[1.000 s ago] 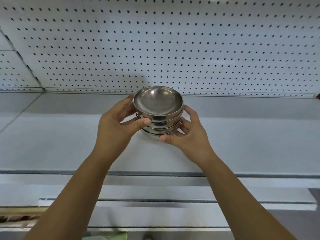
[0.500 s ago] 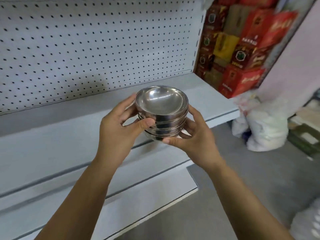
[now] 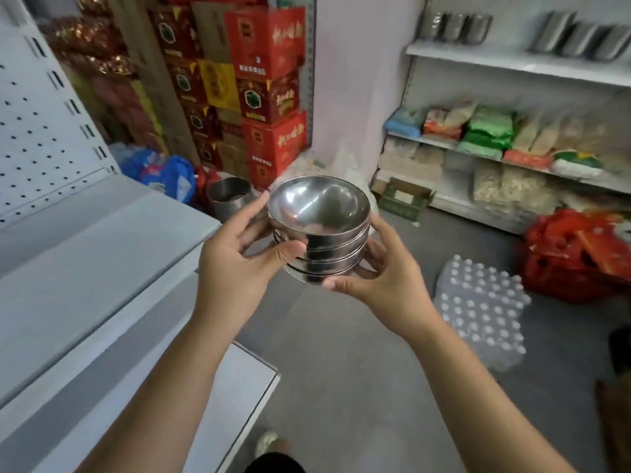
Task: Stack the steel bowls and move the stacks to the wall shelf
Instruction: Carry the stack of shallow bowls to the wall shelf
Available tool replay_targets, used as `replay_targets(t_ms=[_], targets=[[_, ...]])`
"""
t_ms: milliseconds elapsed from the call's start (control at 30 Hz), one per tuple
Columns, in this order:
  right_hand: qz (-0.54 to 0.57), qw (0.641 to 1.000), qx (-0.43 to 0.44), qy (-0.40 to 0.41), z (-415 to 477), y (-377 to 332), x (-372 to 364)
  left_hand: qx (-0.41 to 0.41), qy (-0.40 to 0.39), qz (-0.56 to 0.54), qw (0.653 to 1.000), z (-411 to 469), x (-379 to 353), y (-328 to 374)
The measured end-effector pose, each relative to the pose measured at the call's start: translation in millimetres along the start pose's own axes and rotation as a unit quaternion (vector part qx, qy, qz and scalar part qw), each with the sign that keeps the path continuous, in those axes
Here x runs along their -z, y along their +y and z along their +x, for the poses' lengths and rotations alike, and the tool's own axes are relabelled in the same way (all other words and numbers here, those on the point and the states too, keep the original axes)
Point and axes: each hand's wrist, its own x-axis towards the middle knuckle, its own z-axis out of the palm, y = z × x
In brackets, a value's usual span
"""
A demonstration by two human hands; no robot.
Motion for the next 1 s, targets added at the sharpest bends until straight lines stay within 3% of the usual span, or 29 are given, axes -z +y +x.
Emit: replay_targets(t_ms=[267,600,1000], targets=[[-0.021,0.991,-0.003,0.131,70.3,28.5,103.2,-0.028,-0.117,-0.052,0.991,109.7,-127.3,-25.4],[-0.009,0.961,0.02,0.274,232.5,40.9,190.5,-0.081,-0.239,-0.047,0.966,312.5,-254.8,-42.4],[-0.041,0.943,-0.011,0.331,373.3,101.3,326.6,-0.051,-0.309,-0.067,0.947,456.6,-422.5,-95.8]])
